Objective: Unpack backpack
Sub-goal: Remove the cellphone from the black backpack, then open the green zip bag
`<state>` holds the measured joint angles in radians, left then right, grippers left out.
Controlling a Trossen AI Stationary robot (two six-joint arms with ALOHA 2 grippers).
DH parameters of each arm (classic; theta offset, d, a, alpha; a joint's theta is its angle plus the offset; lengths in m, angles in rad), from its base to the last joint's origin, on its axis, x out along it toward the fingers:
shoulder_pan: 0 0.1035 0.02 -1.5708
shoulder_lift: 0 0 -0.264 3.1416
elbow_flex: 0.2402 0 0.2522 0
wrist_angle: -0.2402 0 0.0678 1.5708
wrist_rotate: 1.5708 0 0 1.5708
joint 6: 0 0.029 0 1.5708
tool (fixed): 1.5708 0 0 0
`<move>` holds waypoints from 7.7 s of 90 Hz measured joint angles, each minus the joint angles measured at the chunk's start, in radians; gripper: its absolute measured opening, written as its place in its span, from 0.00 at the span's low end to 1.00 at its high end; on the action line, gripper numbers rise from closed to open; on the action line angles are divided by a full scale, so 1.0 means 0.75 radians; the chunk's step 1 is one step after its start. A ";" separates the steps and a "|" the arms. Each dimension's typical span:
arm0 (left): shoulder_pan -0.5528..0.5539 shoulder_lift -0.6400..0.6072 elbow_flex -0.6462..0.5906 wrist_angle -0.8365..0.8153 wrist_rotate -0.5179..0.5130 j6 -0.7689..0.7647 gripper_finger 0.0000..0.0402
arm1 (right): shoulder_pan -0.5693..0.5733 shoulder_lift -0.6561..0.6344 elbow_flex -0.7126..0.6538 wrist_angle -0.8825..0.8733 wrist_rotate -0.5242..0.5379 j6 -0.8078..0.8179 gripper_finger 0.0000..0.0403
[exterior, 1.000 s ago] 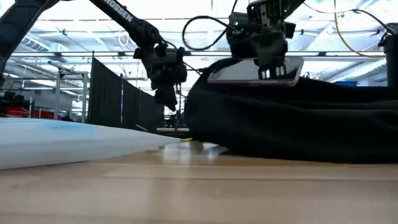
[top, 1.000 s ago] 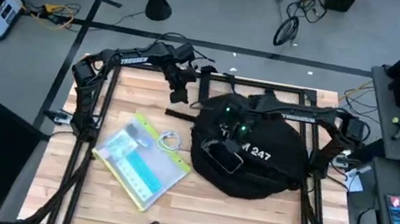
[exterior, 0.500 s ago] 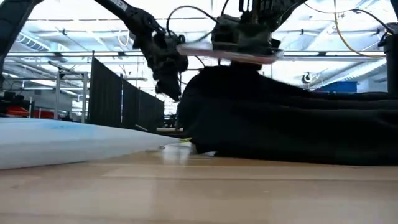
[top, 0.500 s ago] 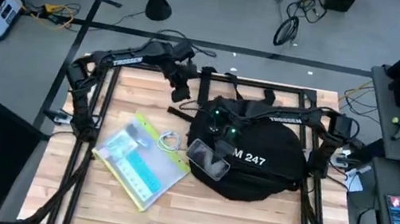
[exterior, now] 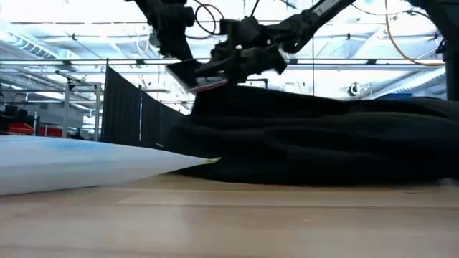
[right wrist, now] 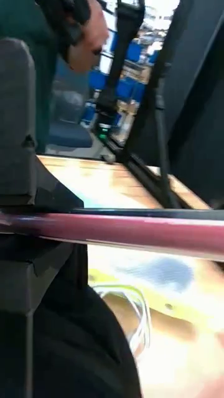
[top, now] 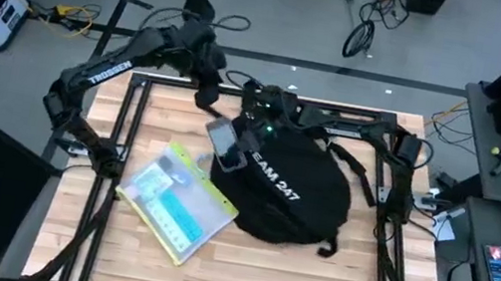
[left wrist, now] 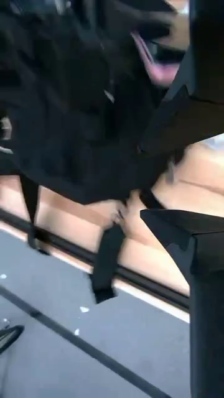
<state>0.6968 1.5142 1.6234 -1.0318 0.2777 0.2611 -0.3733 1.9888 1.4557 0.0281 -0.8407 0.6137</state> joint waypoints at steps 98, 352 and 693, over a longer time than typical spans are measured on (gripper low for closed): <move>0.050 0.005 -0.154 -0.301 0.482 0.078 0.36 | -0.010 0.125 0.090 0.088 0.012 -0.241 0.05; 0.159 0.134 -0.410 0.002 -0.010 0.122 0.66 | 0.303 0.059 0.098 -0.832 1.227 -0.663 0.28; -0.294 0.157 -0.181 0.521 -0.043 0.287 0.01 | 0.378 -0.309 0.036 -0.837 0.984 -1.000 0.00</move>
<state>0.4764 1.6321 1.4876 -0.6407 0.2455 0.4767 -0.0901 1.7573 1.4826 -0.5997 -0.1029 -0.1364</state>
